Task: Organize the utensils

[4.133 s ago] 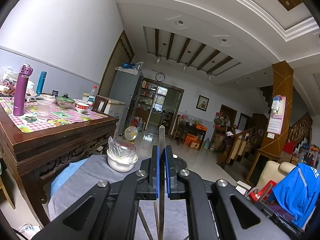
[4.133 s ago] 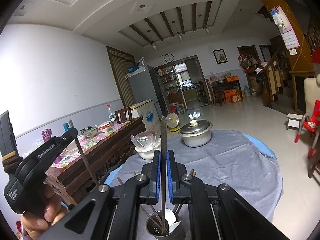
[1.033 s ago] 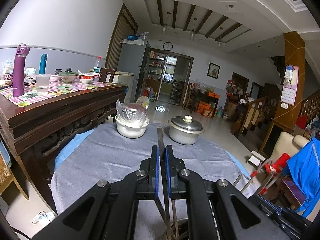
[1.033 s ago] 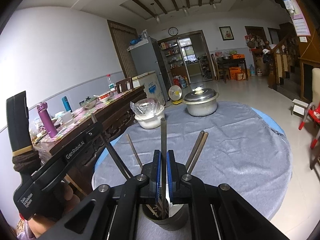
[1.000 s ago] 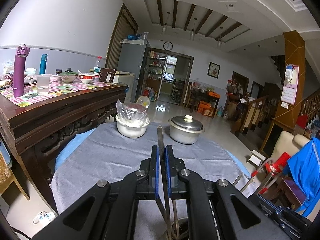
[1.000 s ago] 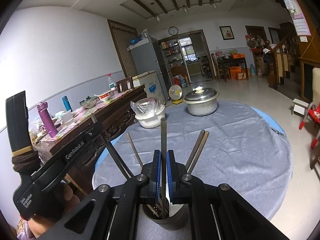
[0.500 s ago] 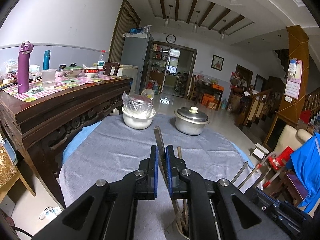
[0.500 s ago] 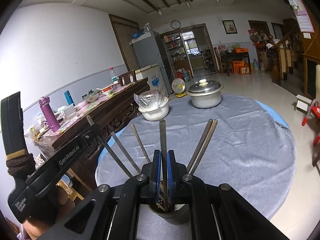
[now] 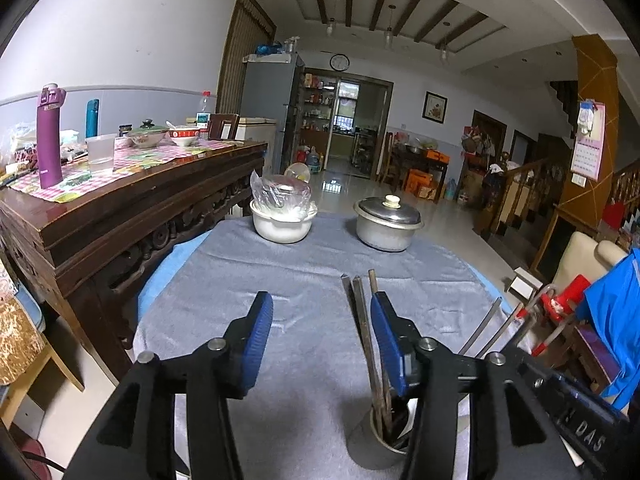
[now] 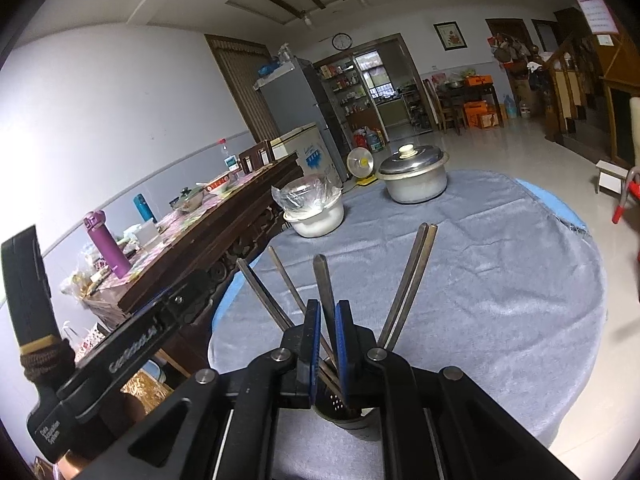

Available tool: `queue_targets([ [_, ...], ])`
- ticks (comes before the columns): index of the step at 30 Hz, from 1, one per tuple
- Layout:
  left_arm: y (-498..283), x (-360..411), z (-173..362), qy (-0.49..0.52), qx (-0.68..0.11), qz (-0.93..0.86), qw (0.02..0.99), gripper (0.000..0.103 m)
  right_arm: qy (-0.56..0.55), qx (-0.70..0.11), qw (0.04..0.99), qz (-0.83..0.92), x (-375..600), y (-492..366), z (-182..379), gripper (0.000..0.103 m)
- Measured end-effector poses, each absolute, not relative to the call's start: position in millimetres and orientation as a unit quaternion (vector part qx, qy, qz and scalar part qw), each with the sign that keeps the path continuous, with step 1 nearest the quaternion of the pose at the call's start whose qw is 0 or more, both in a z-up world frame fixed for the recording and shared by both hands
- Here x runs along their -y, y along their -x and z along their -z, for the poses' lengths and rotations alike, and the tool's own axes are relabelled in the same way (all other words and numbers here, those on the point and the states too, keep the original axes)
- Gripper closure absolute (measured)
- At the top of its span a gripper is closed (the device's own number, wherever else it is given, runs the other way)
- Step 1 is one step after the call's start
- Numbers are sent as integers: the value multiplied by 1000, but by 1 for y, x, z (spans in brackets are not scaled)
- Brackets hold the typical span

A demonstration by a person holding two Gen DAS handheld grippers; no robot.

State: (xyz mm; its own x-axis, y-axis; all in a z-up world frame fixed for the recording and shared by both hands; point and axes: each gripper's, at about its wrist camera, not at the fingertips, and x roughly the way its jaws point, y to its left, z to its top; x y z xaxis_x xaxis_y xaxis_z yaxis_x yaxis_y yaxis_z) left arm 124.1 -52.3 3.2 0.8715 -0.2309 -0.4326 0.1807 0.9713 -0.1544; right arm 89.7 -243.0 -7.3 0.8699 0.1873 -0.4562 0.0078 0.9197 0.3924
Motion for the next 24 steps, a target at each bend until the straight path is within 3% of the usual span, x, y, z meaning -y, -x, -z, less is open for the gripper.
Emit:
queue_targets([
  [1, -123, 51, -3, 50, -233, 107, 965, 41, -197, -251, 947, -47, 244, -90, 7, 94],
  [4, -120, 48, -5, 42, -236, 101, 966, 36, -207, -250, 945, -44, 250, -91, 7, 93],
  [7, -118, 46, -7, 29, -245, 98, 964, 29, -214, -252, 943, -39, 254, -90, 8, 79],
  [18, -104, 41, -11, -28, -280, 64, 958, 22, -195, -264, 944, -25, 264, -70, 2, 74],
  [22, -97, 37, -13, -39, -280, 43, 958, 18, -185, -260, 948, -19, 263, -55, 0, 40],
  [24, -94, 37, -14, -48, -278, 34, 959, 17, -172, -257, 951, -17, 261, -48, -2, 40],
])
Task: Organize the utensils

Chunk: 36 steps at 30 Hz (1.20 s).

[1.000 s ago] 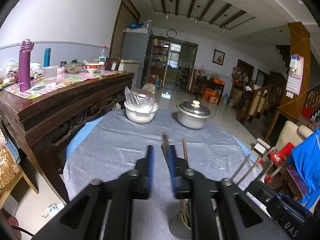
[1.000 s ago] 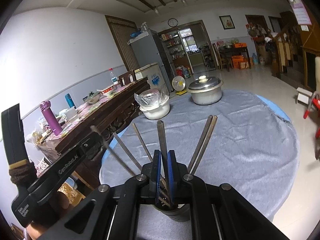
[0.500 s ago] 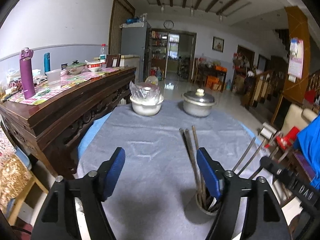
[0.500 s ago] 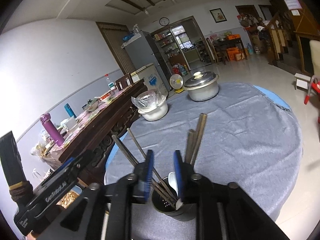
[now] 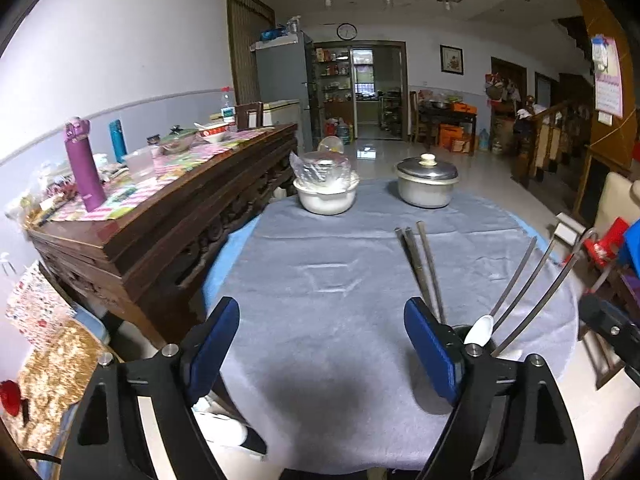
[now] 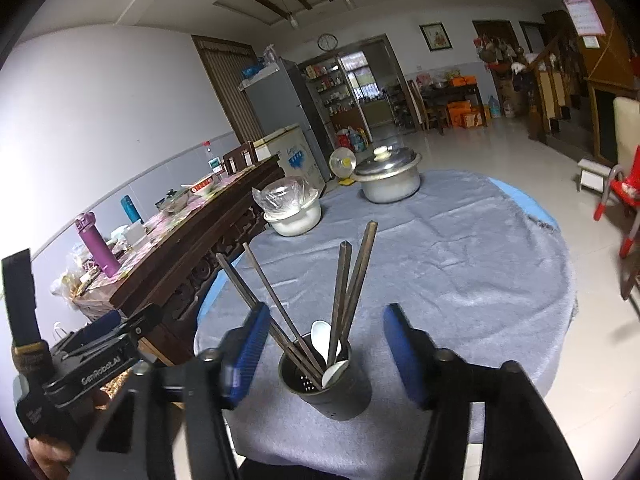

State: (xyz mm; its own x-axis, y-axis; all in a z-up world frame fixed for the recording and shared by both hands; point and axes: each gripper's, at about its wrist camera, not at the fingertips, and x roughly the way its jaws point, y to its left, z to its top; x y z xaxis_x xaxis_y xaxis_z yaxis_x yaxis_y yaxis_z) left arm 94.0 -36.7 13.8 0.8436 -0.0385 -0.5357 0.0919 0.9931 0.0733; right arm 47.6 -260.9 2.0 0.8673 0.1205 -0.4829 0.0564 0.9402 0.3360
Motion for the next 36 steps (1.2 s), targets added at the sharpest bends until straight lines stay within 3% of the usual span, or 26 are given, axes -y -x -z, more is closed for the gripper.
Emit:
queue_targets([
  [11, -74, 50, -4, -107, -278, 17, 954, 13, -162, -271, 949, -9, 260, -32, 6, 40],
  [36, -77, 42, 4, -97, -295, 16, 950, 13, -117, -331, 936, 10, 236, -38, 28, 39],
])
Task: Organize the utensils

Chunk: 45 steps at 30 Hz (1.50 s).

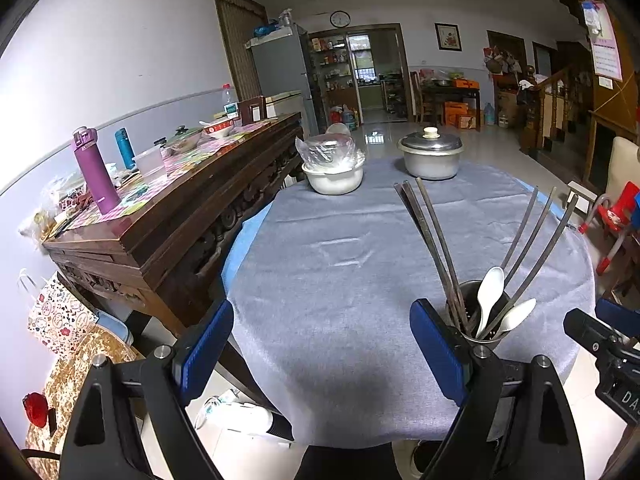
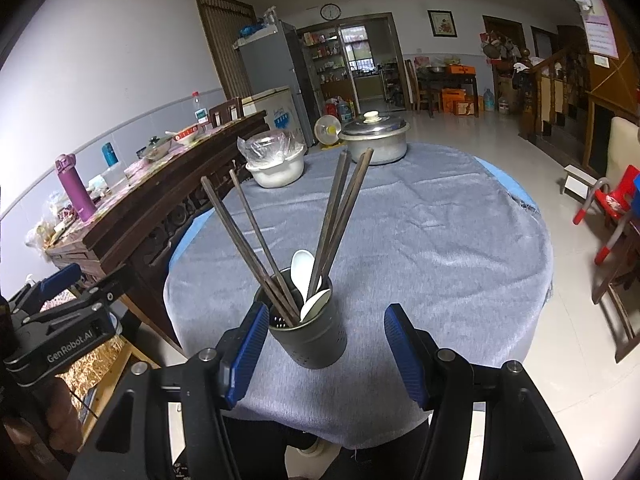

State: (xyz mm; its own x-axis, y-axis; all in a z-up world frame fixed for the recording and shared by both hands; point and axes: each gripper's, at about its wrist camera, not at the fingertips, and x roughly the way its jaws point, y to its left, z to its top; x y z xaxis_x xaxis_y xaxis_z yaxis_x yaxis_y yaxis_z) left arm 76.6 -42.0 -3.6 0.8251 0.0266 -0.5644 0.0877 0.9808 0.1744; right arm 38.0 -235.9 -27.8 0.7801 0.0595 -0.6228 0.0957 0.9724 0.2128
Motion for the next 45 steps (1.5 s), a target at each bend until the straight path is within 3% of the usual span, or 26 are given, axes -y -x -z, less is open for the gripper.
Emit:
queue_targets([
  [45, -79, 16, 6, -67, -296, -6, 953, 13, -106, -361, 926, 34, 210, -43, 32, 37],
])
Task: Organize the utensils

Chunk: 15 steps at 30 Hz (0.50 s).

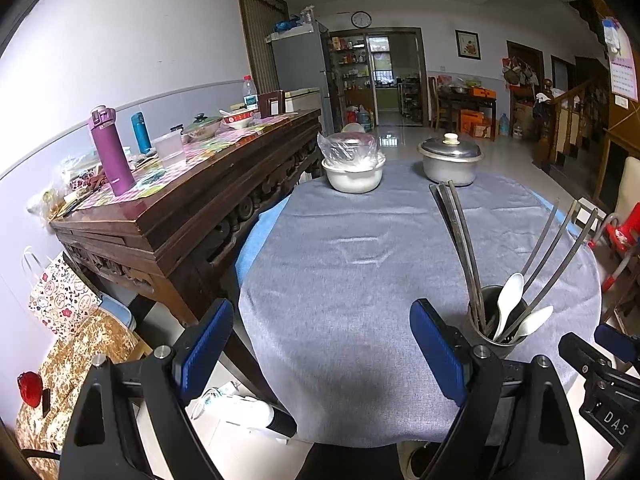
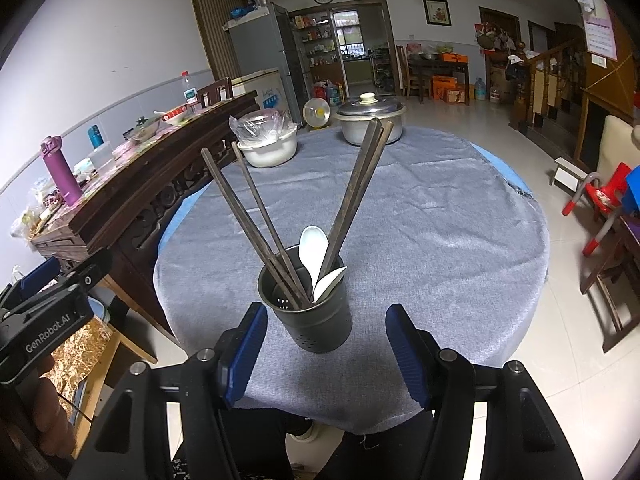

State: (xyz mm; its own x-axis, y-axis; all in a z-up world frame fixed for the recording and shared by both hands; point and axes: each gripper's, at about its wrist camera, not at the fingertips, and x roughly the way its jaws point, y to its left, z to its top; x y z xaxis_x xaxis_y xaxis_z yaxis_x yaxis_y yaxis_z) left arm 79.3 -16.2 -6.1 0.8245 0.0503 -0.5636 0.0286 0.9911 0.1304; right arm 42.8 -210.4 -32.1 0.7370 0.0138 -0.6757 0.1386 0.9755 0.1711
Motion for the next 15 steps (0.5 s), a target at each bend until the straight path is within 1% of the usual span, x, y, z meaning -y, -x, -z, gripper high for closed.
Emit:
queue_targets([
  [15, -78, 14, 6, -60, -294, -10, 954, 13, -97, -352, 930, 41, 205, -40, 27, 37],
])
